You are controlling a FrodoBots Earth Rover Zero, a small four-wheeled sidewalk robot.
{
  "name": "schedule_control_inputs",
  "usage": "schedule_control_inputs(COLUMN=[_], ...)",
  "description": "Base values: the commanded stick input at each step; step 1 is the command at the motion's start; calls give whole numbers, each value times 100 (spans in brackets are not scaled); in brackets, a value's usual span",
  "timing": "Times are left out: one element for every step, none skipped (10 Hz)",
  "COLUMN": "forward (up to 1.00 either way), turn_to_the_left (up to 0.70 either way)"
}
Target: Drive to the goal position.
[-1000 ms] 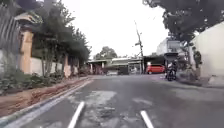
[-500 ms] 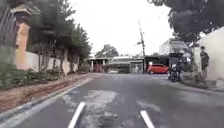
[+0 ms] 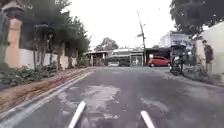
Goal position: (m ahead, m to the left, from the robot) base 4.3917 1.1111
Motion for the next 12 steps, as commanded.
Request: schedule_control_inputs(forward=[70, 70, 70, 70, 70, 70, 70, 70, 70, 70, 70, 70], turn_to_the_left=[-7, -1, 0, 0, 0, 0, 0, 0, 0, 0, 0, 0])
